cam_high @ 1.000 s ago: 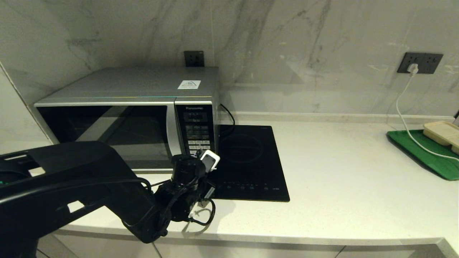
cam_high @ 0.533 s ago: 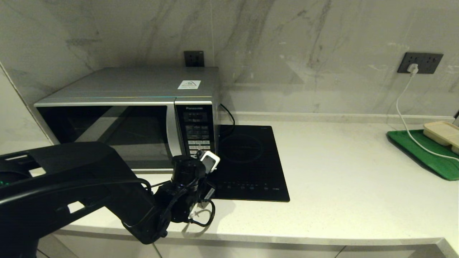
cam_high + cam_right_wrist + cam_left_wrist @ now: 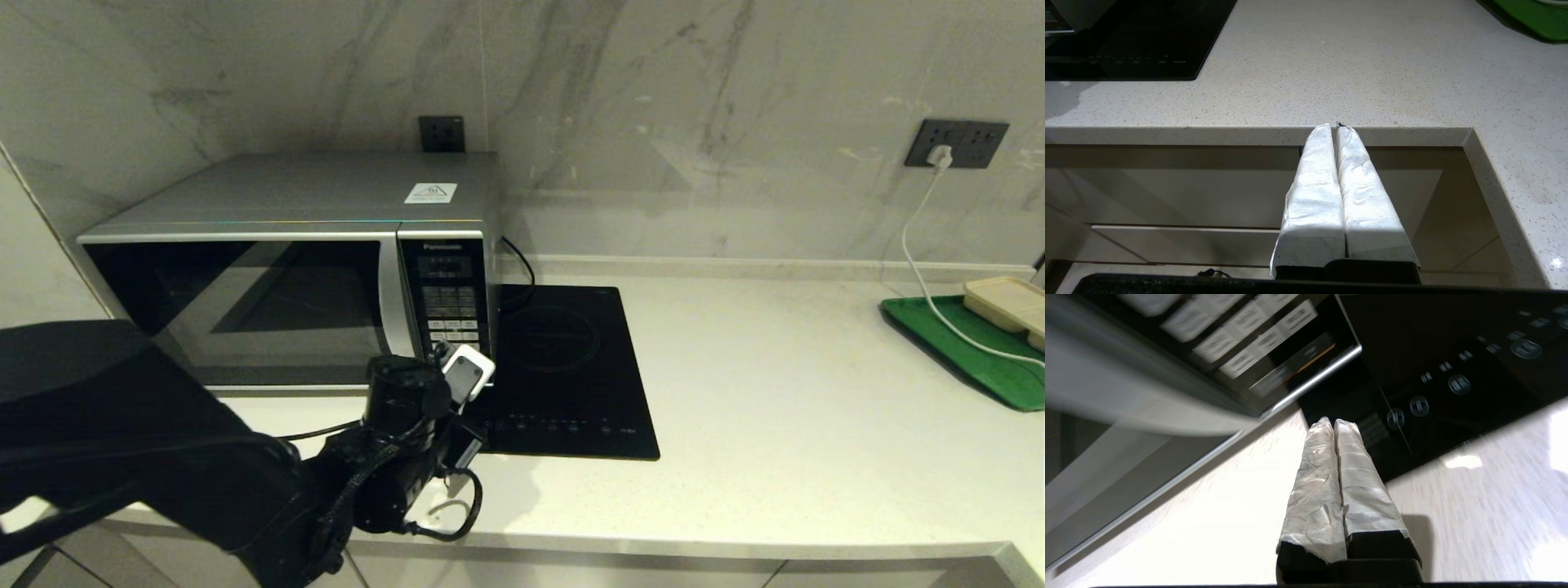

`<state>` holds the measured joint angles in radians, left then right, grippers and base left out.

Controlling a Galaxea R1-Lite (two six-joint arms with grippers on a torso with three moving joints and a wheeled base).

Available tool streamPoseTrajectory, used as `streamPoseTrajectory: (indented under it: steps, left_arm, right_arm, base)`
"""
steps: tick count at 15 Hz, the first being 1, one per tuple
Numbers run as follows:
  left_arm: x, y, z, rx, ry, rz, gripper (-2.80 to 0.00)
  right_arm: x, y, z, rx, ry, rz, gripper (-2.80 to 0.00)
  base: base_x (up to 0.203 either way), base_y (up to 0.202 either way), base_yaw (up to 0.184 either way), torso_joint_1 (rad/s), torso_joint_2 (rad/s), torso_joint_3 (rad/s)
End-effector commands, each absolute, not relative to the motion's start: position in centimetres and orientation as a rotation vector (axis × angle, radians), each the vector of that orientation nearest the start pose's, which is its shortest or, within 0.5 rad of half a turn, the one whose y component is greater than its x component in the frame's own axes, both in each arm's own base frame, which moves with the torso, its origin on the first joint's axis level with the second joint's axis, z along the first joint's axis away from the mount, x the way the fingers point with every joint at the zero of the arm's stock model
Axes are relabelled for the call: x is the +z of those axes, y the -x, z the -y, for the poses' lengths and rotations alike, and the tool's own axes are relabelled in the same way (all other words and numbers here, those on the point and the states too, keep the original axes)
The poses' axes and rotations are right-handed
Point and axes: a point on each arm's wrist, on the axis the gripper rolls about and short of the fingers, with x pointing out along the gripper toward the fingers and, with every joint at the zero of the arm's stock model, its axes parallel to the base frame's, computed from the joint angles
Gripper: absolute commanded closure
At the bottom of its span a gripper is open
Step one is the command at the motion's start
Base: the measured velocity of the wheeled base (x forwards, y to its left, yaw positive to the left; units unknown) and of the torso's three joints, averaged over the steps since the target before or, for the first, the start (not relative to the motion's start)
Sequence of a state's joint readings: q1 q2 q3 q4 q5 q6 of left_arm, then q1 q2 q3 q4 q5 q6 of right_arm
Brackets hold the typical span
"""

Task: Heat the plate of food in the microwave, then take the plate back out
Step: Open the microwave oven

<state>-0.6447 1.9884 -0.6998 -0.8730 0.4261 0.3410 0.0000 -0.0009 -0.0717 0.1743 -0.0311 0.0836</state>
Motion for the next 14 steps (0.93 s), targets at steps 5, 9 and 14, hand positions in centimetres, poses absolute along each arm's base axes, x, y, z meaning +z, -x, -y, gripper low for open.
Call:
streamPoseTrajectory:
  steps: [5,9,14]
  left_arm:
    - [15.6,-20.5,10.7,-0.320,-0.425,-0.402,0.00]
    - [19.4,-15.9,8.1,-0.425,-0.216,-0.469,0.00]
    - [27.4,-7.3,3.4,-0.326,-0.172,-0.406,0.00]
  right_arm:
    - [7.7,2.9,0.1,-0.036,-0.083,-0.101,0.00]
    - [7.7,2.9,0.1,-0.036,-0.083,-0.101,0.00]
    - [7.7,2.9,0.1,-0.035,-0.083,-0.101,0.00]
  base:
    - [0.000,0.000,0.000,0.000,0.00,0.000]
    - [0.000,0.000,0.000,0.000,0.00,0.000]
    - [0.000,0.000,0.000,0.000,0.00,0.000]
